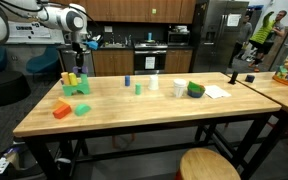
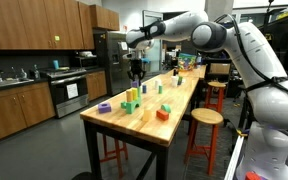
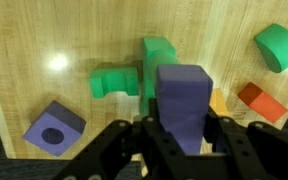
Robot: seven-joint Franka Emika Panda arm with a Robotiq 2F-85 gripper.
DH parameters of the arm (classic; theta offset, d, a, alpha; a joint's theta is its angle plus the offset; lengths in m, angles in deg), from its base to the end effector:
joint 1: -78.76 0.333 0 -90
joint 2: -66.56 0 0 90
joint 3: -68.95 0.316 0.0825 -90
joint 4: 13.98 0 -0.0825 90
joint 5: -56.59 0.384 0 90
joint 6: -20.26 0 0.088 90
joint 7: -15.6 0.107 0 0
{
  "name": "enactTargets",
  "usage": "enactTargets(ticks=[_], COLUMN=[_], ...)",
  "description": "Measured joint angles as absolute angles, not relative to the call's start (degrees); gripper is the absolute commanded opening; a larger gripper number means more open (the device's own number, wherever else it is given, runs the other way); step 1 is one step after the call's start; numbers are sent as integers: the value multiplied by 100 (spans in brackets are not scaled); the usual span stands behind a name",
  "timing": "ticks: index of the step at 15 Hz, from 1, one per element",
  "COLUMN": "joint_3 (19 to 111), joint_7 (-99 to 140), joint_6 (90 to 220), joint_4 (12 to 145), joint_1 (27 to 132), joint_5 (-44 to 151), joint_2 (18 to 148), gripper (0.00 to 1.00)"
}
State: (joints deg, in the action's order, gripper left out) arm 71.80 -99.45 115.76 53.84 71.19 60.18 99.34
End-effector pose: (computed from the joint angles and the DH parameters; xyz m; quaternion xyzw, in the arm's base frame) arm 0.7086 -0.0612 0.4508 -0.5764 -0.8147 -0.0165 0.0605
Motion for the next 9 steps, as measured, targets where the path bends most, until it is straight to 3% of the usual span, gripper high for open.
enactTargets(ticks=[9], joint_3=[7180], joint_7=[-10127], joint_6=[11548], joint_4=[5344], joint_1=[7140], joint_5=[5899], joint_2=[9956], gripper=[16])
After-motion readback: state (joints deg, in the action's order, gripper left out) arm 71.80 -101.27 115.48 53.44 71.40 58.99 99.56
